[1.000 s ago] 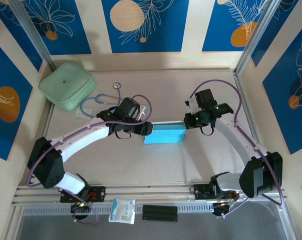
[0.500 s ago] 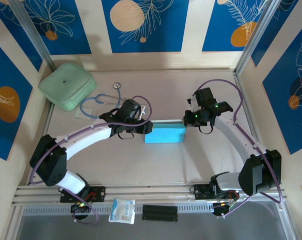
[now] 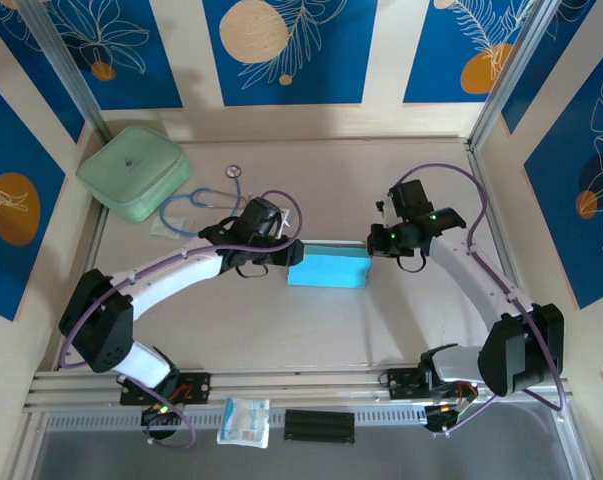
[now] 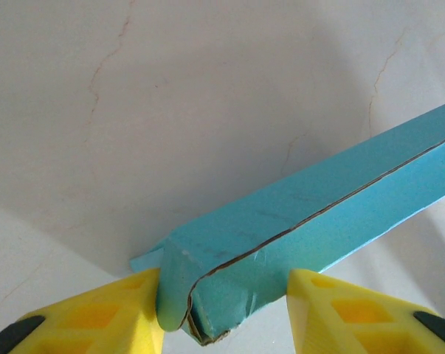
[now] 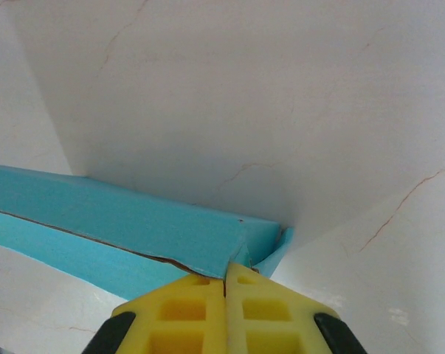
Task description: Fold the paper box
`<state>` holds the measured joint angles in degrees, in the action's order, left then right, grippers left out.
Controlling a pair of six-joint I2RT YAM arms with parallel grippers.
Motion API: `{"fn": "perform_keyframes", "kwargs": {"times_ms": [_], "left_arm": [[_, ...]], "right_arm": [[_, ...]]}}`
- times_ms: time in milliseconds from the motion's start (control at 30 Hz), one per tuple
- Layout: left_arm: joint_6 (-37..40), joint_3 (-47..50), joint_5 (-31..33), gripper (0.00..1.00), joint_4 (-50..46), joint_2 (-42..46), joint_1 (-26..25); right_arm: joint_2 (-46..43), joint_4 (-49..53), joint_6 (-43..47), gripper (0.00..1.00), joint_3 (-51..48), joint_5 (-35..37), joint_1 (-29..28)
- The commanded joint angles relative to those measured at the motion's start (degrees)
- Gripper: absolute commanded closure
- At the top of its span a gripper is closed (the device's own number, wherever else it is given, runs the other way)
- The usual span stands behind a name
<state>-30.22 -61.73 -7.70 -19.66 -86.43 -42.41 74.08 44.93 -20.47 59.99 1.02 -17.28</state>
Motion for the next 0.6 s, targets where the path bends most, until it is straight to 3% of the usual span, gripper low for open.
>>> {"fn": "perform_keyframes", "kwargs": {"times_ms": [0, 433, 567], "left_arm": [[-1.4, 1.7, 0.6, 0.55, -1.3, 0.2, -1.1], [-6.6, 11.5, 0.9, 0.57, 1.9, 5.4, -3.8], [-6.8, 10.8, 1.0, 0.58, 3.0, 5.4, -4.4]], "right_arm": [[-0.5, 4.2, -1.7, 0.99, -3.3, -3.9, -1.3], [-7.8, 4.2, -8.9, 0.98, -10.9, 0.0, -7.3], [-8.5, 5.2, -9.8, 0.97, -11.1, 7.4, -8.1]]}}
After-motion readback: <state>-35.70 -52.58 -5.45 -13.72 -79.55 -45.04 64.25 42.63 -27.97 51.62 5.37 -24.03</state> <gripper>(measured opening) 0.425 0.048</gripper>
